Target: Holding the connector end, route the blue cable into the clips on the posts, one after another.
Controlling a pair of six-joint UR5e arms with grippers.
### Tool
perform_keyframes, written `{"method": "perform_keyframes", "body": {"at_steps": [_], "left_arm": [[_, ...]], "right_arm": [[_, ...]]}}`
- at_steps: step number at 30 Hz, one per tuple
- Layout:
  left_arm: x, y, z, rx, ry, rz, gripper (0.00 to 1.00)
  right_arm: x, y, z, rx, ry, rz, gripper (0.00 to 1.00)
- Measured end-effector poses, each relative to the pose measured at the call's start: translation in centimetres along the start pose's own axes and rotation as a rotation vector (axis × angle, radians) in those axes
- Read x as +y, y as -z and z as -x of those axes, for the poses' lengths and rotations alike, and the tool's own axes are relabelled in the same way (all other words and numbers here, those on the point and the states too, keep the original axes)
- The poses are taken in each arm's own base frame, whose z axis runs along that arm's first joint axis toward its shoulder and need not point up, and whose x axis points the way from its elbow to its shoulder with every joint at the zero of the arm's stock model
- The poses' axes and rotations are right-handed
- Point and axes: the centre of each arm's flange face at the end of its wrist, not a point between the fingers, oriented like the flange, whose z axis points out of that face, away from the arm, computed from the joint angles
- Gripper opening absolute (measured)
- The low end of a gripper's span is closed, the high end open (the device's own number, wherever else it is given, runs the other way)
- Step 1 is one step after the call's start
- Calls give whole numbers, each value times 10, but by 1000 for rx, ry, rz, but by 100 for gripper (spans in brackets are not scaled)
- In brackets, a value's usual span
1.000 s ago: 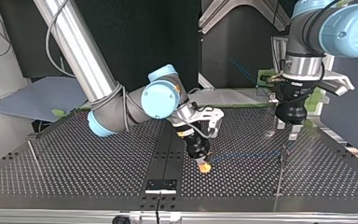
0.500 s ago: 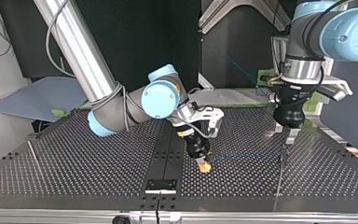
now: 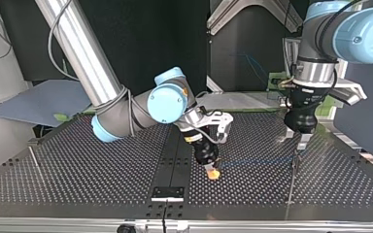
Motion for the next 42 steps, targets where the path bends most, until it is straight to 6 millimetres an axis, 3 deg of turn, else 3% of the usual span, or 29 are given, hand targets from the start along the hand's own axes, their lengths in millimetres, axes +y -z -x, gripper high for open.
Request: {"method": "perform_keyframes", "body": {"at_steps": [20, 33, 42], "left_arm": [[-23, 1, 1, 2, -19, -72, 100], [-51, -17, 32, -47, -23, -77, 100], [-55, -40, 7, 9, -48, -57, 100]], "right_arm": [[0, 0, 1, -5, 0, 1, 0], [-3, 1, 1, -3, 0, -3, 0], [-1, 1, 0, -3, -2, -1, 0]]}}
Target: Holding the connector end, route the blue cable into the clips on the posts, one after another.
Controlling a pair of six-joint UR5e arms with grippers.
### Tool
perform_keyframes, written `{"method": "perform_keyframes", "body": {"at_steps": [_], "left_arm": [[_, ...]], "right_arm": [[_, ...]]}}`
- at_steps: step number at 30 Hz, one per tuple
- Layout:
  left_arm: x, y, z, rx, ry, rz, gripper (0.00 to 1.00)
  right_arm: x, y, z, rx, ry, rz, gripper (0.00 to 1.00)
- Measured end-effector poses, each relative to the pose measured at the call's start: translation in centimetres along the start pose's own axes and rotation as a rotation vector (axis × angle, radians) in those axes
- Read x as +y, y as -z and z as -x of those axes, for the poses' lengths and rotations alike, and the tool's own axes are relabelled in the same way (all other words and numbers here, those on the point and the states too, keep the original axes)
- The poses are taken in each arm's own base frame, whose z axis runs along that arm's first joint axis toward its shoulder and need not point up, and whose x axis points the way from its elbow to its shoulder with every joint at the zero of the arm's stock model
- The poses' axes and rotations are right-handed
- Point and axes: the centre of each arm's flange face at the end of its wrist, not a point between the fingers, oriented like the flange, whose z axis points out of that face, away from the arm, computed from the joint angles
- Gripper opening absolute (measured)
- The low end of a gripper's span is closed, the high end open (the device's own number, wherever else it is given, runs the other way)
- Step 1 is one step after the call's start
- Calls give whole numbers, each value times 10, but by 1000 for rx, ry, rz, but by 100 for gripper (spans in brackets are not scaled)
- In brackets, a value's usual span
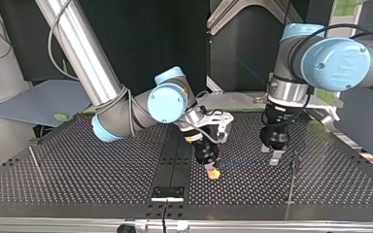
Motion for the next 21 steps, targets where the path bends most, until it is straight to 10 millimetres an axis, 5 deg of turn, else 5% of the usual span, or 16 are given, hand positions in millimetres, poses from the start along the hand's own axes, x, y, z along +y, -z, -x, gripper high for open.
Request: {"method": "perform_keyframes", "body": {"at_steps": [21], "left_arm": [[3, -30, -11, -27, -6, 57, 100]], "right_arm": [[2, 0, -1, 0, 0, 1, 0]]}}
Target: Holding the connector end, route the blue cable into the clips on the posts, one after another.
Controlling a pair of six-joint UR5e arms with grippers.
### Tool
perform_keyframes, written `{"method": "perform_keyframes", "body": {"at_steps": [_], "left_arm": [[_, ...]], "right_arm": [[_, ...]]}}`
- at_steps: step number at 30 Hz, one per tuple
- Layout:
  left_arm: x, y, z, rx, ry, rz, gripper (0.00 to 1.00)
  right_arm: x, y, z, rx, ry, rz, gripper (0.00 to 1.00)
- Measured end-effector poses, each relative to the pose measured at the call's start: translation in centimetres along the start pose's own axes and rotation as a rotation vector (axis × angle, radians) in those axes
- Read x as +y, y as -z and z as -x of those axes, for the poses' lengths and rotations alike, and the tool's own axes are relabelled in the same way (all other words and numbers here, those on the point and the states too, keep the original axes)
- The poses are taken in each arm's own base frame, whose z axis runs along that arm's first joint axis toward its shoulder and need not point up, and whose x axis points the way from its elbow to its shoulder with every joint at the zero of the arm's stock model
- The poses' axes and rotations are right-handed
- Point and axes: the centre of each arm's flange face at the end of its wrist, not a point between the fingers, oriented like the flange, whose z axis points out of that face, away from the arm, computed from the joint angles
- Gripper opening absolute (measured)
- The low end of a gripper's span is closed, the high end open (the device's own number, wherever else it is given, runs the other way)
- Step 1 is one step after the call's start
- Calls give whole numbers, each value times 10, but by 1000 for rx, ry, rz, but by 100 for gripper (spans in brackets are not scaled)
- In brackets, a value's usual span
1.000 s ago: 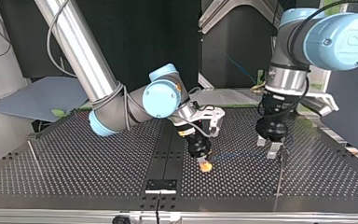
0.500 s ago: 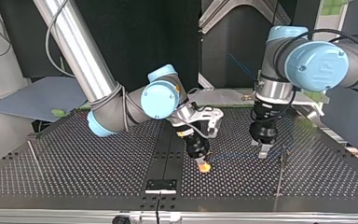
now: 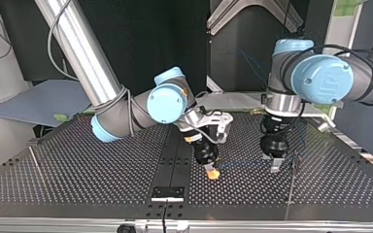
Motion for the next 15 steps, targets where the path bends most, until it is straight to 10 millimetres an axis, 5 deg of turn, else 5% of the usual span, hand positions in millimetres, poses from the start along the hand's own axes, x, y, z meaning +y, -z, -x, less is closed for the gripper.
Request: {"method": "perform_keyframes", "body": {"at_steps": [15], "left_arm": [[5, -22, -2, -17, -11, 69, 100]], "right_arm": [[3, 0, -1, 0, 1, 4, 0]]}}
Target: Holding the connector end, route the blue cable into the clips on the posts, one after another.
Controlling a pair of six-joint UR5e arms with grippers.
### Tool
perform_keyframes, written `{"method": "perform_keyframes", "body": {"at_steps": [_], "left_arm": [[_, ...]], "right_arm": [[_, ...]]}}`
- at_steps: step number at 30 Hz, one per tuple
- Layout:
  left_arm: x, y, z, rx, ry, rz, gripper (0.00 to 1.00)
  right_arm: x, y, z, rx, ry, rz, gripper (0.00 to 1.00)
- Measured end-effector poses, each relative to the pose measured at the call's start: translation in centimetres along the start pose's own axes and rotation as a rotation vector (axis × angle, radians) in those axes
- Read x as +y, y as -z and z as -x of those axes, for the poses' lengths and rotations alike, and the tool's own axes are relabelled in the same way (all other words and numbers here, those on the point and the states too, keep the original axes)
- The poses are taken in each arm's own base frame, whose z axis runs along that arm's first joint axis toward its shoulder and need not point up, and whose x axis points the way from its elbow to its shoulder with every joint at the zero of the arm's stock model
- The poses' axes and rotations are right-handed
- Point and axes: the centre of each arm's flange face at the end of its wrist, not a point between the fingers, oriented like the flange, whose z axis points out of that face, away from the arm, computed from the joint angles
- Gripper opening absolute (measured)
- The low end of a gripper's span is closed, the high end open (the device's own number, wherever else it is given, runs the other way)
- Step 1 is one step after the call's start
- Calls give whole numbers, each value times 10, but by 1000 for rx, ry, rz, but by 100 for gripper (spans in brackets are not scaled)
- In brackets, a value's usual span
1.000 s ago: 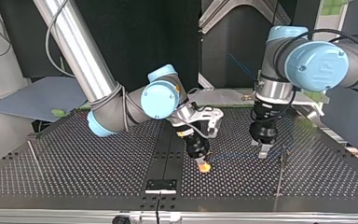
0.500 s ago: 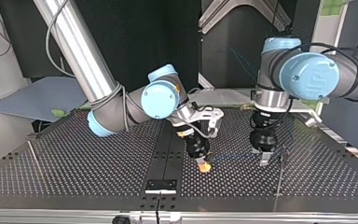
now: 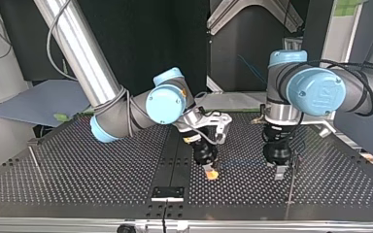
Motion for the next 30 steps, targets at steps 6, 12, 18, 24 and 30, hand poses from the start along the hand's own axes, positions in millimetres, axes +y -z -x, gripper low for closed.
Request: {"method": "perform_keyframes", "body": {"at_steps": [6, 12, 18, 24, 30], "left_arm": [[1, 0, 0, 0, -11, 12, 100], [1, 0, 0, 0, -12, 13, 90], [2, 0, 0, -2, -19, 25, 52], [5, 0, 1, -4, -26, 48, 11], [6, -1, 1, -4, -23, 53, 0]], "right_arm": [[0, 0, 0, -1, 1, -1, 0], [0, 0, 0, -2, 1, -1, 0], [0, 0, 0, -5, 1, 0, 0], [2, 0, 0, -6, 1, 2, 0], [2, 0, 0, -7, 1, 3, 0]]}}
